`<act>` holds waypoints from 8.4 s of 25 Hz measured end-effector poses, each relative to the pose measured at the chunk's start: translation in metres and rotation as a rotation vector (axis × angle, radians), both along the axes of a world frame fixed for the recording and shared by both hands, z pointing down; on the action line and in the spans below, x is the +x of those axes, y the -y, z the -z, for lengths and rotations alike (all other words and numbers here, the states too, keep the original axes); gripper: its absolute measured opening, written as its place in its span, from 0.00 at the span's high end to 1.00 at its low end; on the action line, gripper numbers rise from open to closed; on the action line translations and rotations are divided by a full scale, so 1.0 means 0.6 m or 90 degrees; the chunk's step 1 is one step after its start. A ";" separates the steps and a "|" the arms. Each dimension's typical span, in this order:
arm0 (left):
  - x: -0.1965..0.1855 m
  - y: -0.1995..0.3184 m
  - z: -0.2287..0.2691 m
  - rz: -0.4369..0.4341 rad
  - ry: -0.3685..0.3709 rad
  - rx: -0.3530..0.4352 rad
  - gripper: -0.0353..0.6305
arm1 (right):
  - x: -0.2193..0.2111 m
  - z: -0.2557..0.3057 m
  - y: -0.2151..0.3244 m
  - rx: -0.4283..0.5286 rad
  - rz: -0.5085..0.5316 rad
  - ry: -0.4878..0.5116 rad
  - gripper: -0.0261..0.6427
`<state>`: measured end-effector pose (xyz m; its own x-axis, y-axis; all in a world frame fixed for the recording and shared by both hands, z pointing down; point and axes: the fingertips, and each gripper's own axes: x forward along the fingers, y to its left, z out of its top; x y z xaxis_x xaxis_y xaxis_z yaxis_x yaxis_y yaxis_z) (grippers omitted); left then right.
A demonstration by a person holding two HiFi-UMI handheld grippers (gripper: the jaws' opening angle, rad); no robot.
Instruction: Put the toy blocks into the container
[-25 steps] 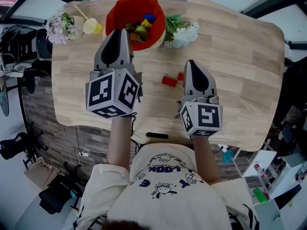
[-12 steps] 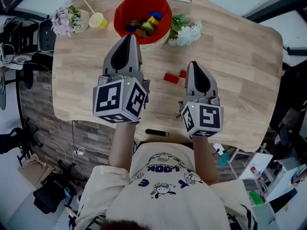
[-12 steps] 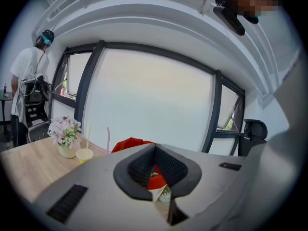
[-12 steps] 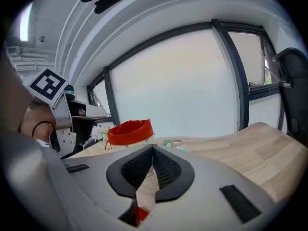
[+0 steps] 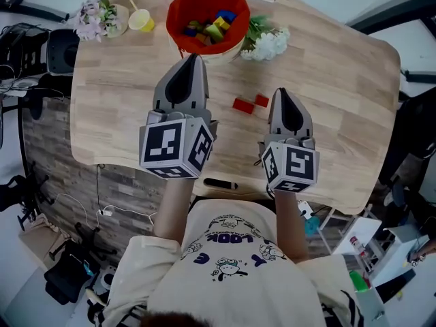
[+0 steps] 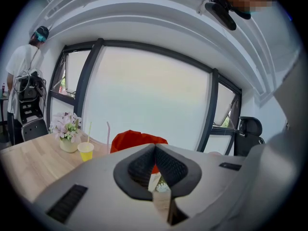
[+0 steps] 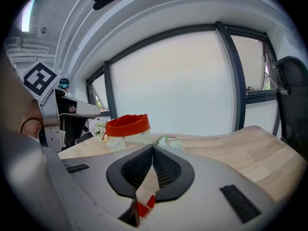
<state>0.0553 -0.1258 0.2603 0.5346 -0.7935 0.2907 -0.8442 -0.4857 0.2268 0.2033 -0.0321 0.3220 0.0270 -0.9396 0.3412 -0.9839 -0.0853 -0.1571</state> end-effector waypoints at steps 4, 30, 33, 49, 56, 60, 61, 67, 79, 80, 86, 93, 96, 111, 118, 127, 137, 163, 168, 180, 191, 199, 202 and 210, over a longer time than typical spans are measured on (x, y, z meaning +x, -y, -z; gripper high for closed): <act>0.007 -0.020 -0.020 -0.014 0.006 -0.012 0.90 | 0.002 -0.022 -0.010 -0.022 0.003 -0.012 0.94; 0.013 -0.085 -0.145 -0.043 0.032 -0.123 0.90 | -0.028 -0.182 -0.034 -0.160 0.091 -0.022 0.82; 0.013 -0.087 -0.155 -0.043 0.032 -0.133 0.90 | -0.031 -0.193 -0.031 -0.169 0.101 -0.016 0.81; 0.005 -0.079 -0.195 -0.028 0.034 -0.171 0.90 | -0.041 -0.246 -0.021 -0.225 0.148 -0.031 0.68; -0.001 -0.076 -0.207 -0.020 0.036 -0.180 0.90 | -0.041 -0.261 -0.015 -0.234 0.165 -0.033 0.68; -0.006 -0.074 -0.212 -0.014 0.037 -0.185 0.90 | -0.041 -0.264 -0.009 -0.233 0.172 -0.037 0.68; -0.007 -0.074 -0.213 -0.013 0.036 -0.186 0.90 | -0.042 -0.265 -0.008 -0.232 0.175 -0.038 0.67; -0.008 -0.076 -0.218 -0.009 0.037 -0.188 0.90 | -0.051 -0.281 -0.008 -0.250 0.208 -0.045 0.67; -0.019 -0.079 -0.222 0.001 0.038 -0.192 0.90 | -0.050 -0.291 -0.006 -0.248 0.218 -0.082 0.68; -0.020 -0.080 -0.222 0.002 0.038 -0.193 0.90 | -0.052 -0.289 -0.005 -0.244 0.220 -0.086 0.69; -0.027 -0.085 -0.226 0.006 0.037 -0.196 0.90 | -0.052 -0.282 0.000 -0.231 0.216 -0.091 0.73; -0.038 -0.089 -0.225 0.011 0.033 -0.197 0.90 | -0.055 -0.289 0.004 -0.262 0.237 -0.113 0.71; -0.042 -0.089 -0.226 0.011 0.032 -0.196 0.90 | -0.059 -0.293 0.007 -0.265 0.266 -0.131 0.69; -0.051 -0.087 -0.223 0.015 0.029 -0.193 0.90 | -0.054 -0.282 0.010 -0.237 0.243 -0.060 0.72; -0.059 -0.084 -0.213 0.015 0.029 -0.182 0.90 | -0.059 -0.244 0.018 -0.208 0.226 -0.063 0.72; -0.067 -0.080 -0.188 0.011 0.022 -0.159 0.90 | -0.070 -0.157 0.053 -0.135 0.216 -0.072 0.72; -0.080 -0.073 -0.151 0.009 0.010 -0.126 0.90 | -0.080 -0.077 0.080 -0.077 0.201 -0.079 0.72; -0.117 -0.032 -0.088 0.017 -0.023 -0.073 0.90 | -0.137 0.099 0.200 0.042 0.223 -0.125 0.72; -0.126 -0.019 -0.085 0.021 -0.025 -0.071 0.90 | -0.150 0.105 0.222 0.047 0.232 -0.131 0.72; -0.132 0.004 -0.094 0.030 -0.029 -0.080 0.90 | -0.166 0.080 0.262 0.028 0.251 -0.144 0.72; -0.134 0.018 -0.103 0.036 -0.026 -0.088 0.90 | -0.167 0.059 0.280 0.009 0.255 -0.183 0.68; -0.133 0.021 -0.101 0.041 -0.036 -0.085 0.90 | -0.154 0.074 0.272 0.031 0.232 -0.160 0.62; -0.129 0.021 -0.094 0.036 -0.039 -0.079 0.90 | -0.146 0.081 0.261 0.037 0.221 -0.151 0.62; -0.108 0.014 -0.065 0.017 -0.046 -0.054 0.90 | -0.127 0.090 0.221 0.041 0.197 -0.143 0.63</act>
